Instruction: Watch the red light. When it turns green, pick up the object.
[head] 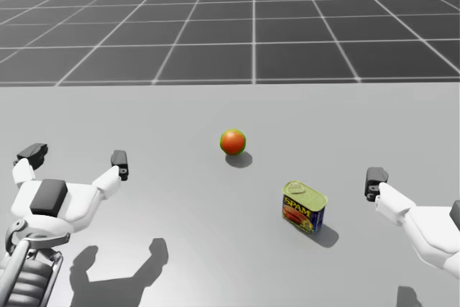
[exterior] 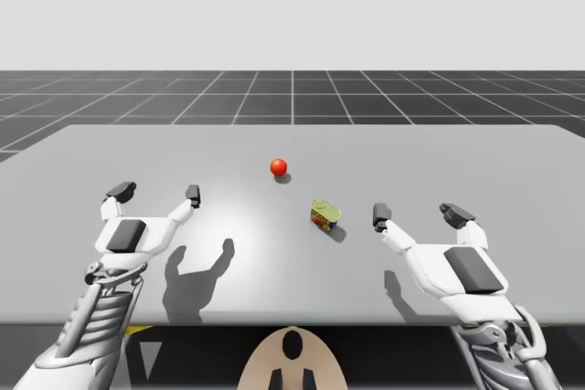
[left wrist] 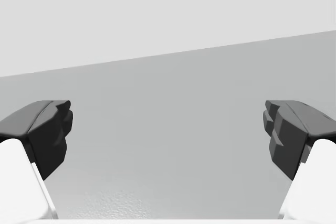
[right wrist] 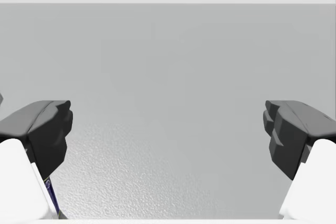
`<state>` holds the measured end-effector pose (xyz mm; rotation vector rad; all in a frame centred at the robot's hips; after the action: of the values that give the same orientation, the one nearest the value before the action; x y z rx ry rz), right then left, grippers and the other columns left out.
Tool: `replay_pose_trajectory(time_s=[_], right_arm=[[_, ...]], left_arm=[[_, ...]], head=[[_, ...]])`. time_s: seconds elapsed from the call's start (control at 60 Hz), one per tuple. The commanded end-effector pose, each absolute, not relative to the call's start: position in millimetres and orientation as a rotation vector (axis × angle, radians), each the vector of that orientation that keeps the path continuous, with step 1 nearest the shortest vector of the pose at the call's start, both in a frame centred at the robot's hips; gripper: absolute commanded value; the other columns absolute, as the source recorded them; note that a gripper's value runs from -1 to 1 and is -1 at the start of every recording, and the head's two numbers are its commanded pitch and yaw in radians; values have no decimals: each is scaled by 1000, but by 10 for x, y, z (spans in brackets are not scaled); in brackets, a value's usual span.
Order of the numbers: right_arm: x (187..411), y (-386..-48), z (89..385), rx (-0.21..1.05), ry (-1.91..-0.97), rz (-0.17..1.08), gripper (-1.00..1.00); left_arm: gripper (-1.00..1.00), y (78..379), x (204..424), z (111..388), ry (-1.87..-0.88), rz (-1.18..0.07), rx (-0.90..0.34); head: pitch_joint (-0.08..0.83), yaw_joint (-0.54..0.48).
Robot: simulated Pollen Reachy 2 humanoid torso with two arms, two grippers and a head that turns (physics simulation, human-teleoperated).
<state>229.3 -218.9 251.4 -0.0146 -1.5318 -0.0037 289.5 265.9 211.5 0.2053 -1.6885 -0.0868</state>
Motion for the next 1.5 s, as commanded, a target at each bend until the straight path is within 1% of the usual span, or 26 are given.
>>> replay_pose_trajectory(time_s=[0.017,0.133,0.267,0.467,0.65,0.85,0.967,0.983,1.017,1.033,1.1,1.117,1.133,1.167,1.183,1.217,1.25,1.283,1.3,1.317,1.35,1.367,1.417,1.433,1.5], right_arm=[[2289,-2162,2500,0,-1528,-21,-1000],[2289,-2158,2498,-4,-1529,-19,-1000],[2292,-2158,2496,-7,-1529,-17,-1000],[2294,-2155,2494,-7,-1528,-16,-1000],[2298,-2150,2489,-11,-1526,-14,-1000],[2307,-2144,2483,-12,-1525,-10,-1000],[2291,-2095,2481,56,-1528,30,-1000],[2286,-2087,2476,64,-1519,37,-1000],[2282,-2079,2470,124,-1495,45,-1000],[2282,-2072,2467,128,-1492,51,-1000],[2277,-2040,2451,157,-1477,97,-1000],[2294,-2023,2429,173,-1439,144,-1000],[2294,-2022,2424,167,-1429,160,-1000],[2291,-2003,2397,130,-1445,172,-1000],[2309,-1984,2351,151,-1437,227,-1000],[2322,-1964,2310,140,-1453,266,-1000],[2345,-1939,2246,190,-1452,301,-1000],[2346,-1909,2210,244,-1448,293,-1000],[2347,-1895,2176,273,-1467,287,-1000],[2360,-1864,2119,329,-1485,351,-1000],[2364,-1859,2091,351,-1481,412,-1000],[2364,-1835,2049,382,-1470,462,-1000],[2357,-1803,2014,408,-1458,505,-1000],[2359,-1777,1977,441,-1449,553,-1000],[2378,-1736,1920,459,-1422,578,-1000]], left_arm=[[-1000,2660,2895,2115,-1688,-86,205],[-1000,2661,2895,2113,-1688,-87,205],[-1000,2663,2897,2113,-1687,-88,204],[-1000,2660,2896,2114,-1687,-89,203],[-1000,2660,2898,2115,-1684,-94,203],[-1000,2660,2897,2119,-1684,-92,200],[-1000,2661,2898,2119,-1683,-89,197],[-1000,2662,2898,2119,-1682,-88,197],[-1000,2665,2899,2120,-1681,-86,196],[-1000,2665,2900,2120,-1681,-85,196],[-1000,2669,2900,2118,-1679,-82,196],[-1000,2672,2900,2117,-1678,-81,196],[-1000,2673,2901,2116,-1678,-81,196],[-1000,2675,2902,2115,-1677,-80,197],[-1000,2679,2905,2112,-1674,-79,203],[-1000,2682,2907,2109,-1671,-78,205],[-1000,2687,2909,2108,-1670,-77,206],[-1000,2689,2909,2108,-1669,-76,207],[-1000,2690,2910,2107,-1669,-75,208],[-1000,2691,2910,2106,-1668,-75,210],[-1000,2692,2910,2104,-1668,-75,211],[-1000,2693,2912,2103,-1668,-76,212],[-1000,2692,2913,2101,-1666,-76,213],[-1000,2691,2915,2100,-1667,-76,215],[-1000,2692,2916,2099,-1666,-77,215]], head=[[449,73],[451,72],[483,50],[565,-46],[612,-136],[630,-149],[626,-140],[625,-138],[623,-138],[623,-137],[624,-140],[624,-141],[624,-142],[624,-143],[624,-144],[624,-143],[624,-141],[624,-140],[624,-140],[625,-139],[625,-138],[626,-138],[628,-137],[629,-136],[630,-136]])
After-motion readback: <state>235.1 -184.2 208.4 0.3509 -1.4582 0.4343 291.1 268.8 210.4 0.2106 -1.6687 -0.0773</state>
